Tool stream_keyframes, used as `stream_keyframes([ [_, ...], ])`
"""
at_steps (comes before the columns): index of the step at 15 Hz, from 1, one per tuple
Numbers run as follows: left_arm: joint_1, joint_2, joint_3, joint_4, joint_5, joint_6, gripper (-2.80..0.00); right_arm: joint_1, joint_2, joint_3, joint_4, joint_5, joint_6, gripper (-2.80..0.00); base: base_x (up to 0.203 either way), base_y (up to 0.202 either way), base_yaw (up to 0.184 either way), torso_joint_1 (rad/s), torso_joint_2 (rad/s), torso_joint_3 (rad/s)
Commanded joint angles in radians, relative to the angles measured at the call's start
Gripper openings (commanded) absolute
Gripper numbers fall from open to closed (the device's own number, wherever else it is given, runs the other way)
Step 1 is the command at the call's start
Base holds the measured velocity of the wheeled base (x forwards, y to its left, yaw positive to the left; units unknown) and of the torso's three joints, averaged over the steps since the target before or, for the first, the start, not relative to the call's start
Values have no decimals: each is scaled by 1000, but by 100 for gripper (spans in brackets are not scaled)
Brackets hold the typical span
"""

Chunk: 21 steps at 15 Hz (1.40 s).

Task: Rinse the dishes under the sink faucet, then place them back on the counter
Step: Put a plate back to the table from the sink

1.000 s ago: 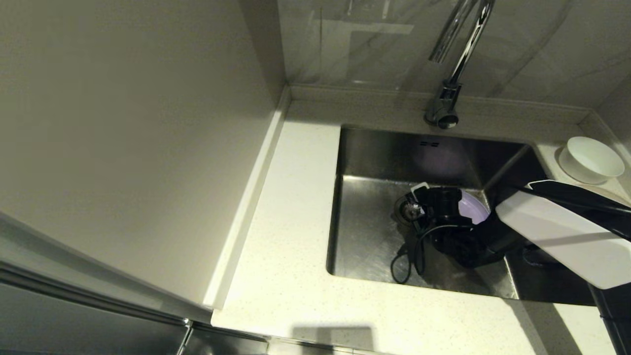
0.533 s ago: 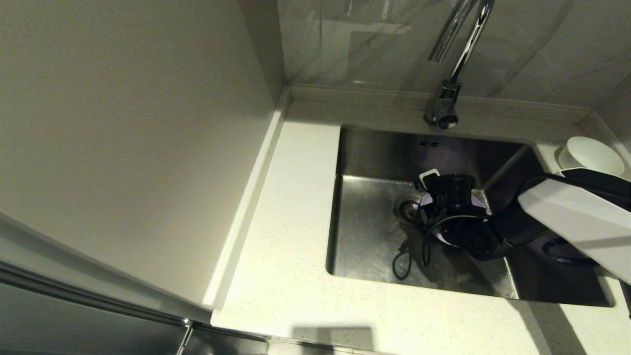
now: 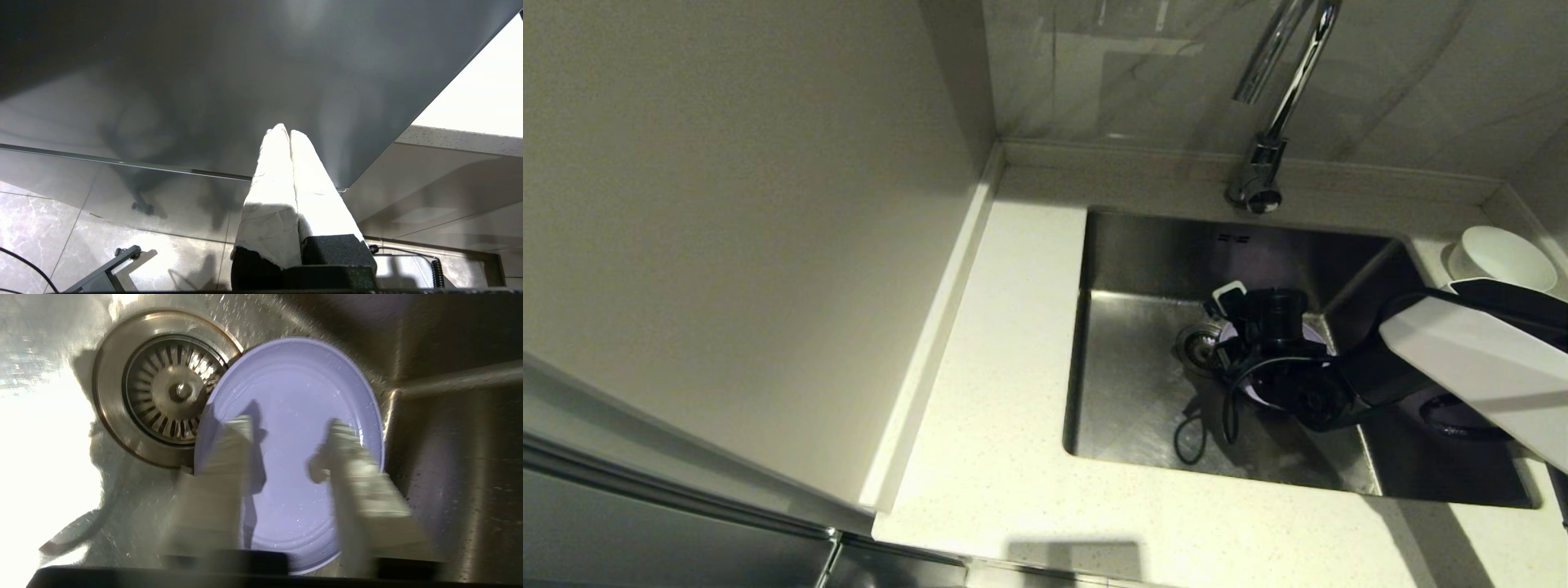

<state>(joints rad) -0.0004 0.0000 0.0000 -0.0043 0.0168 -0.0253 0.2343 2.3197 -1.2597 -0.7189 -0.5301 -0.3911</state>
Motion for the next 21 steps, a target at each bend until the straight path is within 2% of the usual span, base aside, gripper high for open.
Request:
stream_keyframes([
  [1,0,-3,0,0,0,0,-280,0,25,-22,14,-2,-1,0,0,0,0,0,0,0],
  [5,0,-3,0,0,0,-1,-280,-1,74,-105,30,18,30,0,0,0,0,0,0,0],
  [10,0,-3,0,0,0,1,-280,-4,108,-125,33,21,31,0,0,0,0,0,0,0],
  [18,0,-3,0,0,0,-1,-280,-19,199,-242,35,19,29,0,0,0,0,0,0,0],
  [21,0,-5,0,0,0,-1,-280,-41,228,-294,85,16,29,0,0,0,0,0,0,0],
])
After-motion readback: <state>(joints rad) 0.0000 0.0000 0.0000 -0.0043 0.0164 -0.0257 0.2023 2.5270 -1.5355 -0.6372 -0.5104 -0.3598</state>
